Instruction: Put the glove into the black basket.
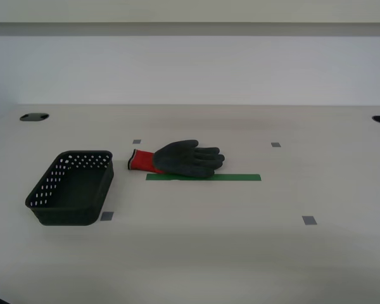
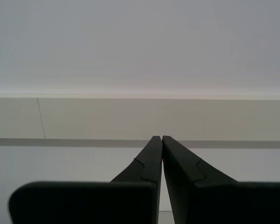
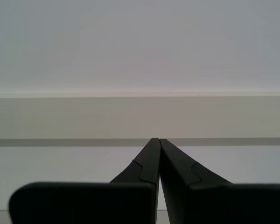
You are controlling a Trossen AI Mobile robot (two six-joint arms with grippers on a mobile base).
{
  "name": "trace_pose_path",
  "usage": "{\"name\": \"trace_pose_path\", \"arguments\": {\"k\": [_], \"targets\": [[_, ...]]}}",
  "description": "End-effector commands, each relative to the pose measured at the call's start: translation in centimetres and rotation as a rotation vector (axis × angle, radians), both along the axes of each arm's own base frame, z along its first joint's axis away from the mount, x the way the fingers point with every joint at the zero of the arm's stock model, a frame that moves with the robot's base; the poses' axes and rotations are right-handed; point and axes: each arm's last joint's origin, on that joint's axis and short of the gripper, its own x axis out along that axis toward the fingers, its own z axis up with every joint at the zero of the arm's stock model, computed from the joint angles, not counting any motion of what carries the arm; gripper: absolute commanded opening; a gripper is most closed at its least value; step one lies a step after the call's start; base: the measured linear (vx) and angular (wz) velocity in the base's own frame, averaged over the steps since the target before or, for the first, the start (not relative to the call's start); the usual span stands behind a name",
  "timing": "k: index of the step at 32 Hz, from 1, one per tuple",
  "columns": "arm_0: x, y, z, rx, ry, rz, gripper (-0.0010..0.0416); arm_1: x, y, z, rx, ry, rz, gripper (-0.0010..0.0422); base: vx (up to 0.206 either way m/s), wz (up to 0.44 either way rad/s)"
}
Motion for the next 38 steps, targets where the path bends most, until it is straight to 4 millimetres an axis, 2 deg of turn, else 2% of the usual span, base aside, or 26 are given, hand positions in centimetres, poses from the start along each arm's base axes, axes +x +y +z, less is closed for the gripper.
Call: {"name": "trace_pose_path", "arguments": {"k": [1,4,8,16,21,28,38], "targets": [[0.0,0.0,0.1,0.000,-0.004,-0.002,0.0001,0.1,0.0,0.7,-0.001,-0.024,0.001,0.0000,0.000,0.000],[0.0,0.0,0.1,0.000,-0.004,-0.002,0.0001,0.2,0.0,1.6,-0.001,-0.048,-0.004,0.0000,0.000,0.000],[0.0,0.0,0.1,0.000,-0.003,-0.002,0.0001,0.6,-0.3,3.4,0.010,-0.027,-0.096,0.0000,0.000,0.000],[0.0,0.0,0.1,0.000,-0.004,-0.002,0.0001,1.5,-0.6,7.4,0.092,0.189,-0.217,0.0000,0.000,0.000],[0.0,0.0,0.1,0.000,-0.003,-0.002,0.0001,2.6,-0.9,8.4,0.087,0.317,-0.324,0.0000,0.000,0.000],[0.0,0.0,0.1,0.000,-0.003,-0.002,0.0000,5.1,-1.4,7.0,0.070,0.521,-0.417,0.0000,0.000,0.000],[0.0,0.0,0.1,0.000,-0.003,-0.002,0.0001,8.1,-4.0,0.9,0.145,0.839,-0.546,0.0000,0.000,0.000]]}}
